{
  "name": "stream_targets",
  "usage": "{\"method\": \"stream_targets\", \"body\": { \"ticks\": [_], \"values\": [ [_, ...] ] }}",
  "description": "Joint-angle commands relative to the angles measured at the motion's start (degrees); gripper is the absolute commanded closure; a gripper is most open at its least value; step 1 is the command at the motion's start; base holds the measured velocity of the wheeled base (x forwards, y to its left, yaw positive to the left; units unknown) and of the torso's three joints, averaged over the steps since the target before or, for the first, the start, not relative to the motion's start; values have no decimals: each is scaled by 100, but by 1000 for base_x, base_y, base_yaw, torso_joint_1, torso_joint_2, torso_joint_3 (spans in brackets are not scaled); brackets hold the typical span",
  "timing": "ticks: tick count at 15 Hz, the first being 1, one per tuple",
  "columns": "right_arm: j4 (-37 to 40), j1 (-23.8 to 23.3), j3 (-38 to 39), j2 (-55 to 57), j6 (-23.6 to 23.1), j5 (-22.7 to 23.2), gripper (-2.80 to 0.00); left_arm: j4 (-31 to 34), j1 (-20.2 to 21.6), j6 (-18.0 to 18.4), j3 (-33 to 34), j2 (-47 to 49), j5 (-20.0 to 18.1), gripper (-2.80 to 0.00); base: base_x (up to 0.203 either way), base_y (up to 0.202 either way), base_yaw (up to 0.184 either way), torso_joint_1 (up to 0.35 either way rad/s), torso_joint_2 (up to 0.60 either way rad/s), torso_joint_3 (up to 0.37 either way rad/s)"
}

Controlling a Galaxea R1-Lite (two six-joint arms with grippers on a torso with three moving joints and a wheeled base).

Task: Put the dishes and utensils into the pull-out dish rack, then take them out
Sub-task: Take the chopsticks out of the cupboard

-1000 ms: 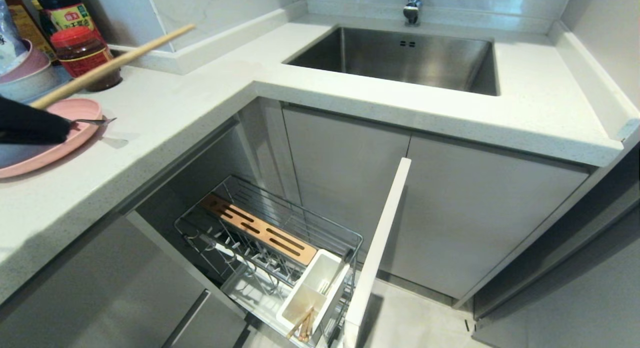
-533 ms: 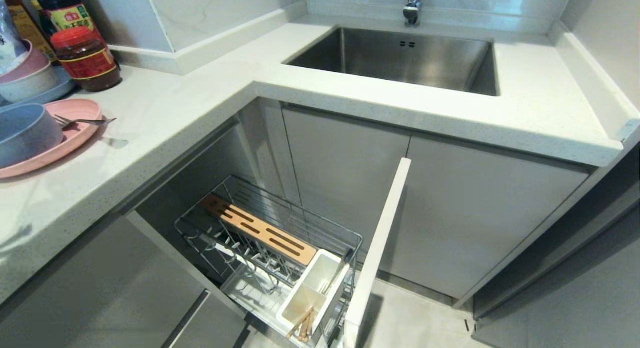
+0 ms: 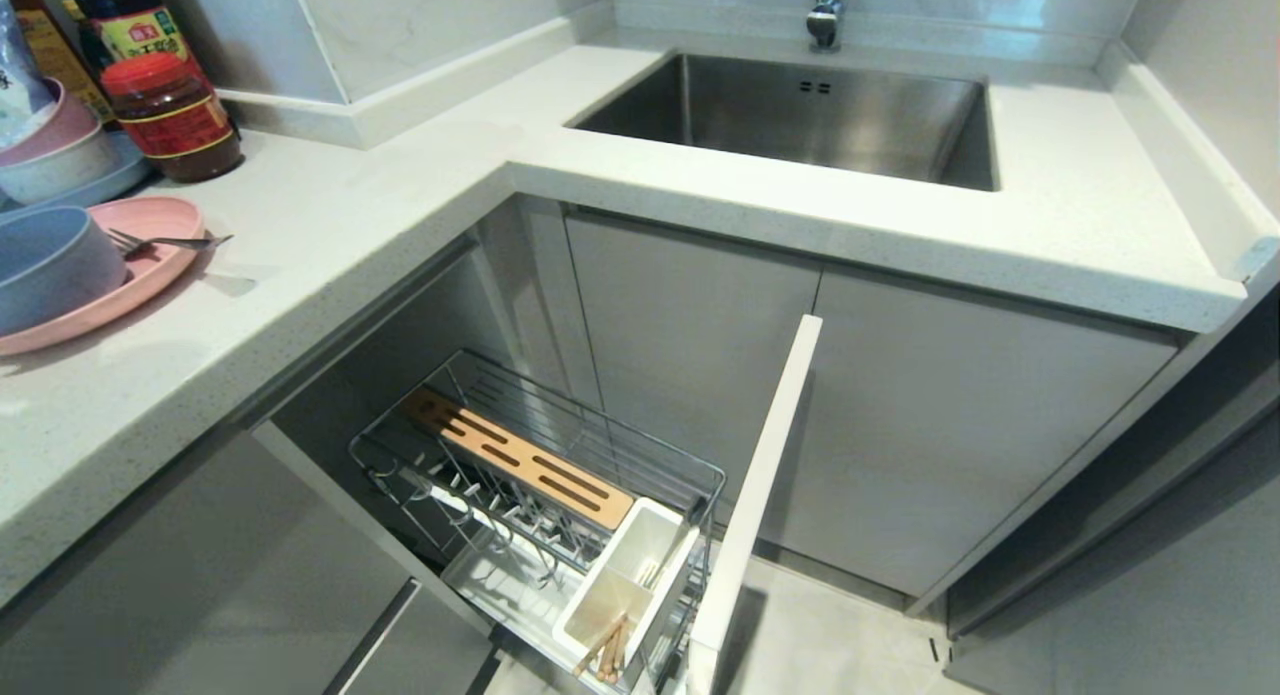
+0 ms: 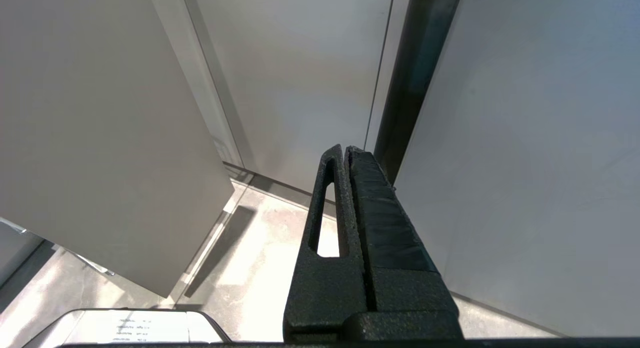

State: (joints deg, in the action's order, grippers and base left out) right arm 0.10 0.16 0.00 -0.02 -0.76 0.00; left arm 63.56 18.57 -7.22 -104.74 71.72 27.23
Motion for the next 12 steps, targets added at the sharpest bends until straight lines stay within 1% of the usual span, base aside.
{"method": "stream_targets", "body": {
  "ticks": [1, 3, 4, 7, 8, 12],
  "values": [
    [-1, 2, 0, 2, -3, -2, 0, 37, 218, 89, 12, 488, 26, 0, 0, 0, 0, 0, 0, 0],
    [-1, 2, 0, 2, -3, 0, 0, 43, 383, 218, -22, 835, 33, 0, 0, 0, 0, 0, 0, 0],
    [-1, 2, 0, 2, -3, 0, 0, 48, 403, 256, -24, 977, 35, 0, 0, 0, 0, 0, 0, 0],
    [-1, 2, 0, 2, -3, 0, 0, 60, 402, 287, -28, 1329, 50, 0, 0, 0, 0, 0, 0, 0],
    [-1, 2, 0, 2, -3, 0, 0, 61, 408, 356, -29, 1417, 59, 0, 0, 0, 0, 0, 0, 0],
    [-1, 2, 0, 2, -3, 0, 0, 69, 406, 423, -16, 1570, 80, 0, 0, 0, 0, 0, 0, 0]
  ]
}}
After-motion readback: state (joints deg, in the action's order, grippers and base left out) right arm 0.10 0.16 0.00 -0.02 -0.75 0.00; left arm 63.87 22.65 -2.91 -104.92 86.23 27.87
